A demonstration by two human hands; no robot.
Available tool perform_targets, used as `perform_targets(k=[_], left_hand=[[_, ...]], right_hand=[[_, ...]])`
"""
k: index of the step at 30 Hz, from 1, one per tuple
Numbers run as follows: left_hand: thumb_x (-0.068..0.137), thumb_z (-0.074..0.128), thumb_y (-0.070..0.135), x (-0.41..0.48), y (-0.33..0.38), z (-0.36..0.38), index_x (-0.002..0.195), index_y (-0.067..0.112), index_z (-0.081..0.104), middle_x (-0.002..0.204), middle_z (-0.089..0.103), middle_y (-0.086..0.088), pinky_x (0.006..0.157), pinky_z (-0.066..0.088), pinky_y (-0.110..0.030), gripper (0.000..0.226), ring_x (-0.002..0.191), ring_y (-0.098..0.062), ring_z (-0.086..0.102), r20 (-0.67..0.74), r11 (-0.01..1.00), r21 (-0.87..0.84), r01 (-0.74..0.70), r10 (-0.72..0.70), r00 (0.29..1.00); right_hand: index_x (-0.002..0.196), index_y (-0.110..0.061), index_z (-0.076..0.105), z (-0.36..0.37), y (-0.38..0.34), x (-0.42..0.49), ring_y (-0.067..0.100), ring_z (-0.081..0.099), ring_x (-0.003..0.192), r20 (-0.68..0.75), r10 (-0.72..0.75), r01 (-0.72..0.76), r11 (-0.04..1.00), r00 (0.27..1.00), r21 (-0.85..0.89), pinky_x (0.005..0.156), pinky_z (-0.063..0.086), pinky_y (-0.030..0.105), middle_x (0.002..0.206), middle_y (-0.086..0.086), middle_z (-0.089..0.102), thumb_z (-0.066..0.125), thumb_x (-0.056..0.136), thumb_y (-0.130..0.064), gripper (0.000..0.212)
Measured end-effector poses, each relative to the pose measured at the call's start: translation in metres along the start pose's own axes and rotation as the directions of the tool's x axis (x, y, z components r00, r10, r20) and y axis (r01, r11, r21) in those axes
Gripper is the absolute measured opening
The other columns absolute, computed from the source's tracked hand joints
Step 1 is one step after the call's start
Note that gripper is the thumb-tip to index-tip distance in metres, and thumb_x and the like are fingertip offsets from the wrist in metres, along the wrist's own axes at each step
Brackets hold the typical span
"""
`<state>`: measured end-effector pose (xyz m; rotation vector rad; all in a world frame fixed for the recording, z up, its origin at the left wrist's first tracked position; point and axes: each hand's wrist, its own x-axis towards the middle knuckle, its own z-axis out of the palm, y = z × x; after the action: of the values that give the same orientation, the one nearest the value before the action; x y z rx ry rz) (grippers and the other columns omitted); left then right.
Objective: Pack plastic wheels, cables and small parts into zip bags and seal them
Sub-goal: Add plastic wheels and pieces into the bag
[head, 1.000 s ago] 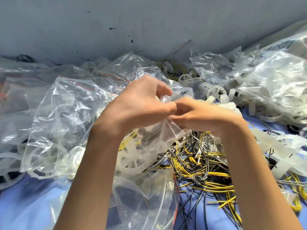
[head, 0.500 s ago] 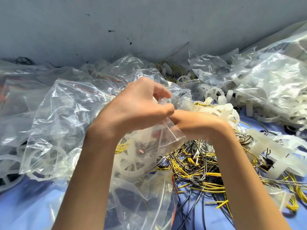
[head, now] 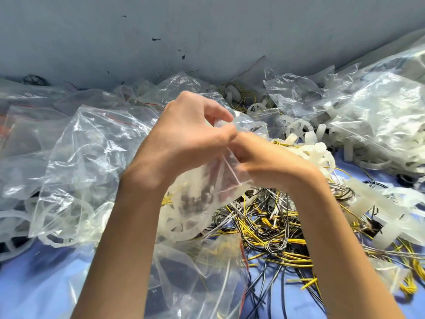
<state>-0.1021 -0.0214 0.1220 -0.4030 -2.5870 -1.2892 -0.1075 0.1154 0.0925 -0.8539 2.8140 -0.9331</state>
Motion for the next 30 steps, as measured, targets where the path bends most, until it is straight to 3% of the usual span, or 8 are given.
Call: perform_targets(k=[3,8,13,16,19,22,25,30], left_hand=[[0.057,0.055,0.032,-0.001,0.0,-0.001,0.088,0.027,0.074,0.071,0.065,0.014,0.069,0.051,-0.021,0.037,0.059,0.001,0.062,0.031,1.0,-0.011,0.012,-0.012,0.999],[0.064,0.063,0.037,0.001,-0.002,0.0,0.092,0.025,0.073,0.079,0.065,0.011,0.075,0.055,-0.028,0.033,0.06,-0.002,0.065,0.114,1.0,-0.004,0.011,-0.01,0.993],[0.086,0.065,0.031,0.006,-0.01,-0.004,0.085,0.027,0.07,0.059,0.063,0.019,0.052,0.042,-0.012,0.006,0.054,0.0,0.065,0.131,0.999,-0.043,-0.023,0.029,0.991],[0.091,0.057,0.03,0.01,-0.016,-0.007,0.093,0.028,0.069,0.056,0.061,0.019,0.062,0.048,-0.017,0.012,0.059,0.001,0.064,0.134,0.998,-0.039,-0.046,0.051,0.99],[0.094,0.05,0.022,0.014,-0.026,-0.003,0.108,0.026,0.066,0.083,0.064,0.013,0.069,0.044,-0.02,0.021,0.084,-0.009,0.063,0.186,0.995,0.066,-0.073,0.059,0.981],[0.096,0.047,0.024,0.018,-0.038,0.007,0.121,0.022,0.059,0.115,0.063,-0.001,0.092,0.044,-0.029,0.027,0.105,-0.015,0.057,0.343,0.986,0.155,-0.061,0.004,0.939],[0.097,0.04,0.044,0.018,-0.044,0.013,0.122,0.028,0.057,0.124,0.059,0.007,0.102,0.038,-0.035,0.034,0.115,-0.012,0.051,0.463,0.971,0.204,-0.123,0.015,0.886],[0.09,0.023,0.064,0.018,-0.043,0.014,0.096,0.022,0.057,0.115,0.062,-0.003,0.102,0.039,-0.039,0.054,0.111,-0.02,0.054,0.451,0.979,0.131,-0.155,0.08,0.889]], right_hand=[[0.096,-0.01,0.069,0.002,0.001,0.001,0.014,0.066,0.076,0.105,0.064,-0.052,0.992,0.992,-0.114,0.064,0.053,0.027,0.086,0.003,0.071,0.072,0.081,-0.013,0.016],[0.092,-0.013,0.068,-0.006,0.005,-0.008,0.021,0.058,0.067,0.128,0.099,-0.084,0.99,0.987,-0.117,0.058,0.045,0.03,0.085,0.009,0.07,0.059,0.089,-0.025,0.015],[0.102,-0.007,0.067,-0.023,0.004,-0.021,0.016,0.068,0.083,0.105,0.131,-0.136,0.99,0.986,0.033,0.084,0.053,0.045,0.093,0.007,0.072,0.046,0.099,-0.023,0.027],[0.089,-0.012,0.072,-0.034,0.0,-0.032,0.004,0.069,0.08,0.103,0.182,-0.195,0.971,0.978,0.138,0.085,0.055,0.029,0.087,-0.002,0.074,0.04,0.086,-0.056,0.054],[0.079,-0.021,0.072,-0.041,-0.004,-0.041,0.0,0.063,0.063,0.177,0.185,-0.18,0.983,0.967,-0.041,0.064,0.047,0.015,0.071,-0.012,0.07,0.046,0.066,-0.073,0.06],[0.082,-0.023,0.07,-0.038,-0.005,-0.041,0.01,0.066,0.077,0.255,0.19,-0.152,0.975,0.948,-0.161,0.076,0.052,0.036,0.084,-0.007,0.072,0.064,0.07,-0.059,0.039],[0.086,-0.022,0.07,-0.035,-0.005,-0.038,-0.001,0.065,0.074,0.183,0.094,-0.077,0.992,0.979,-0.1,0.069,0.049,0.017,0.083,-0.01,0.072,0.065,0.088,-0.027,0.007],[0.089,-0.003,0.064,-0.034,-0.005,-0.034,0.009,0.069,0.075,0.057,0.012,-0.016,0.998,0.998,0.064,0.073,0.052,0.02,0.08,0.0,0.072,0.047,0.097,-0.002,0.019]])
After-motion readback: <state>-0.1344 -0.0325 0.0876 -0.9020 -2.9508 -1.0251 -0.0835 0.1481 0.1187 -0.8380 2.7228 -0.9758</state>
